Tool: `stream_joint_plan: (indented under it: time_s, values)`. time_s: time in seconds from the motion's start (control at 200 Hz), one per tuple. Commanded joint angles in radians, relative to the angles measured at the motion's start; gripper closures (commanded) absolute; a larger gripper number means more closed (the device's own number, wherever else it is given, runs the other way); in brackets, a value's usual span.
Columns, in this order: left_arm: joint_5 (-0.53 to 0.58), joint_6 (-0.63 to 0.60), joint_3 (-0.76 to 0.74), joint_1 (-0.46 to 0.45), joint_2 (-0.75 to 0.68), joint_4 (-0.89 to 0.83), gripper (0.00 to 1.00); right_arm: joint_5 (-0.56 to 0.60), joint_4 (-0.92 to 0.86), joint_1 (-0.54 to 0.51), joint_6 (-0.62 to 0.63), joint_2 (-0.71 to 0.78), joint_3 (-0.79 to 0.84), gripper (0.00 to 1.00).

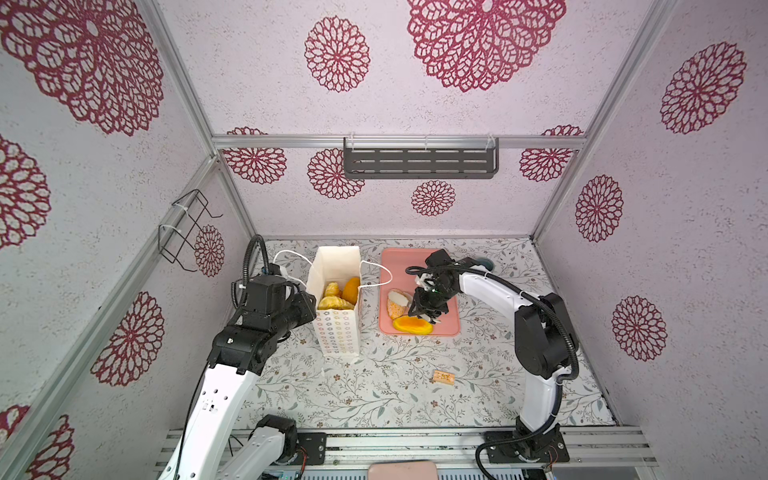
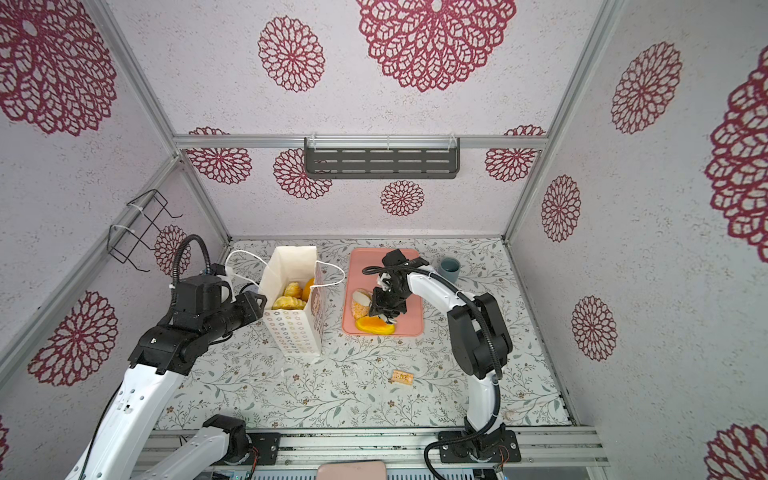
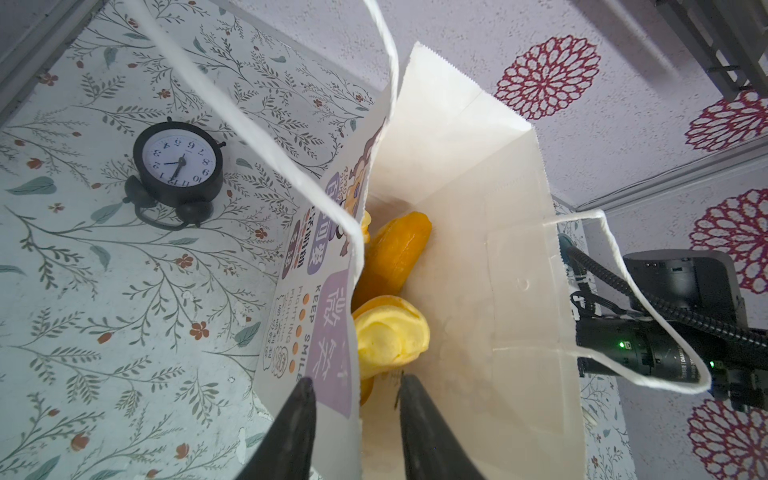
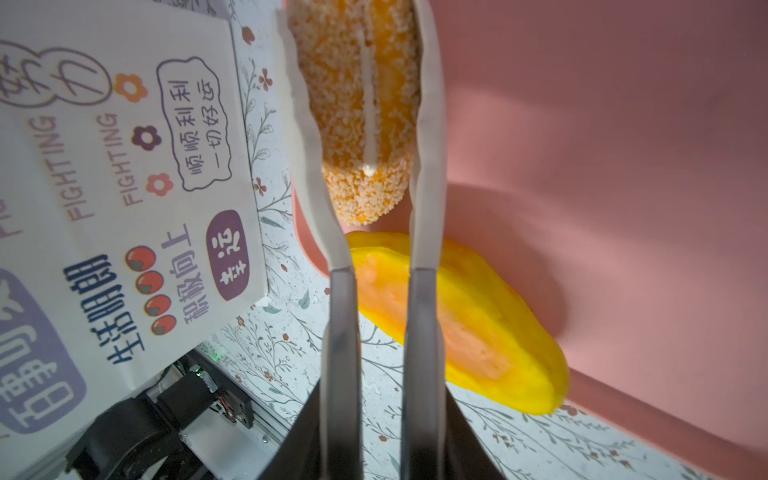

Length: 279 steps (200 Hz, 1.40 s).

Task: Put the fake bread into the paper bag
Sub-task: 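Lower the tongs onto the sugar-coated bun and pinch it, then lift the sugar-coated bun with the tongs and carry it over the bag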

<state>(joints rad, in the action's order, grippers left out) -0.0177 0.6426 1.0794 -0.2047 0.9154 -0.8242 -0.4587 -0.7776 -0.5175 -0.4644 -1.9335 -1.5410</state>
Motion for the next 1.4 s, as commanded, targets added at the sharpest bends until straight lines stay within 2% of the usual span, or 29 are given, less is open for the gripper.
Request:
stream_joint_plan:
  time_s: [0.0, 0.195, 0.54, 0.826, 1.126, 1.391]
  values:
    - [-0.004, -0.016, -0.001, 0.004, 0.004, 0.01, 0.61, 0.009, 0.016, 0.017, -0.003, 0.091, -0.025, 0.71]
    - [0.002, -0.019, 0.019, 0.003, 0.018, 0.0, 0.61, 0.018, 0.042, 0.05, -0.025, 0.185, -0.022, 0.73]
    - [0.011, -0.02, 0.046, 0.004, 0.028, -0.018, 0.81, 0.073, 0.019, 0.078, -0.02, 0.331, -0.13, 0.74]
    - [0.01, -0.016, 0.047, 0.004, 0.022, -0.022, 0.9, 0.06, 0.109, 0.069, -0.021, 0.436, -0.181, 0.76]
    - [0.002, -0.011, 0.054, 0.004, 0.028, -0.02, 1.0, 0.026, 0.263, -0.015, 0.006, 0.548, -0.144, 0.76]
    - [0.002, -0.005, 0.053, 0.004, 0.03, -0.02, 1.0, 0.01, 0.269, -0.141, 0.06, 0.531, -0.16, 0.77]
